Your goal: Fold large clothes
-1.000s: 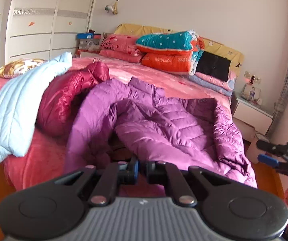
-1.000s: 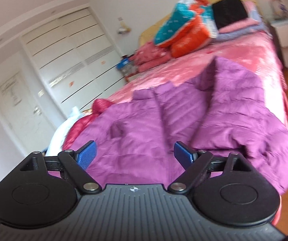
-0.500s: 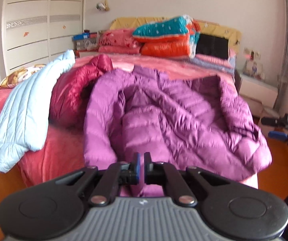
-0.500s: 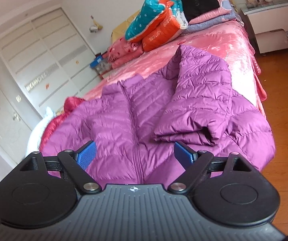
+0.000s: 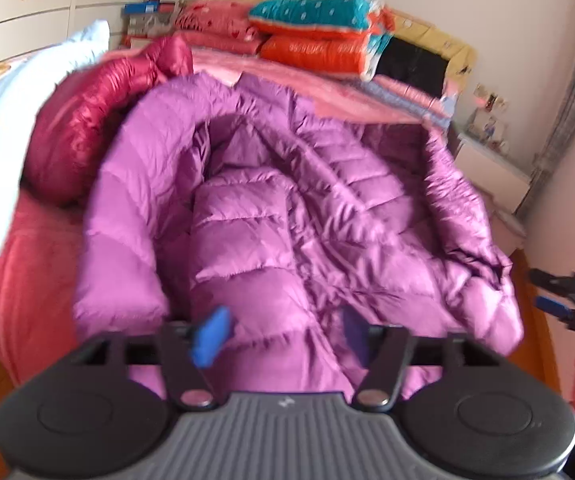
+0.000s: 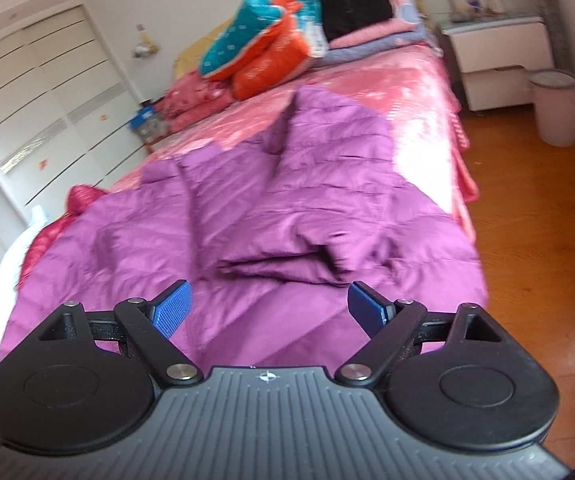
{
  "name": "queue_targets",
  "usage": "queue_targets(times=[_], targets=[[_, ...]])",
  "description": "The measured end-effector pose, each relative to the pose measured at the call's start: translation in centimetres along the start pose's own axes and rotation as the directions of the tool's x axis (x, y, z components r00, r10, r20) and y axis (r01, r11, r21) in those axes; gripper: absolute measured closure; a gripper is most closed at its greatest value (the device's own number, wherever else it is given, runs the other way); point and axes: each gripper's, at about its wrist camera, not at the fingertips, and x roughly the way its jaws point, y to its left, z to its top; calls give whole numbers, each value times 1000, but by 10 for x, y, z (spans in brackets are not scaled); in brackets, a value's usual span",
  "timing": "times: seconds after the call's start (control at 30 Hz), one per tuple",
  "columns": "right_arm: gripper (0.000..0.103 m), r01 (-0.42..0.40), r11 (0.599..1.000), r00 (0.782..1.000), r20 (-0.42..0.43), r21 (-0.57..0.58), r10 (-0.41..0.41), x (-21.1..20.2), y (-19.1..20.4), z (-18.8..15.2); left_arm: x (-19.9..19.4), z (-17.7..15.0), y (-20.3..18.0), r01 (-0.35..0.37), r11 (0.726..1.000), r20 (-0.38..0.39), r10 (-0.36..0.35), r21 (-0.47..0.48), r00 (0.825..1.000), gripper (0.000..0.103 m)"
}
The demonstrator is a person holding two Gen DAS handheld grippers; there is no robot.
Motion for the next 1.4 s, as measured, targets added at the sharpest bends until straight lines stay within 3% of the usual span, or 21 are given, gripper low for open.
queue_targets(times=[0.03,0.17,0.2,0.33,0.43,0.63,0.8,0.97,1.13,1.17,1.23,1.3,1.4], targets=[[0,13,1000,1000,2,13,-13,0,-5,0,9,1,0,-15,1000,-16,15,3,1000,15],[0,56,996,998,6,62,-56,2,-21,1,39,-2,1,-58,998,-77,58,8,995,12],[0,59,995,998,3,77,-60,2,-24,1,44,-5,-2,-62,998,-86,63,18,994,18],[0,65,991,998,-19,114,-63,7,-31,0,47,-8,-5,-71,997,-100,74,28,992,69],[0,72,992,997,-30,103,-70,12,-28,-2,34,-3,-3,-33,999,-86,31,-20,996,89],[0,82,996,996,-40,45,-80,14,-21,-3,-26,0,-5,46,997,9,-46,-59,999,97],[0,80,996,996,-42,45,-78,15,-22,-1,-47,-21,9,-2,997,-25,0,-76,1000,103],[0,84,994,995,-50,65,-81,15,-28,-1,-46,-35,25,-65,989,-71,56,-132,996,103],[0,101,991,994,-40,87,-98,11,-37,2,-61,-21,23,-32,990,-20,29,-136,999,100],[0,108,989,994,-37,99,-105,11,-41,3,-61,-17,21,-14,991,-12,13,-134,1000,96],[0,128,984,992,-33,122,-125,12,-48,5,-57,-11,18,11,991,7,-10,-134,1000,68],[0,158,978,987,-28,137,-155,13,-56,8,-46,-6,14,18,992,9,-17,-127,1000,54],[0,194,969,981,-15,149,-194,16,-68,13,-24,-3,15,36,989,-13,-39,-143,999,48]])
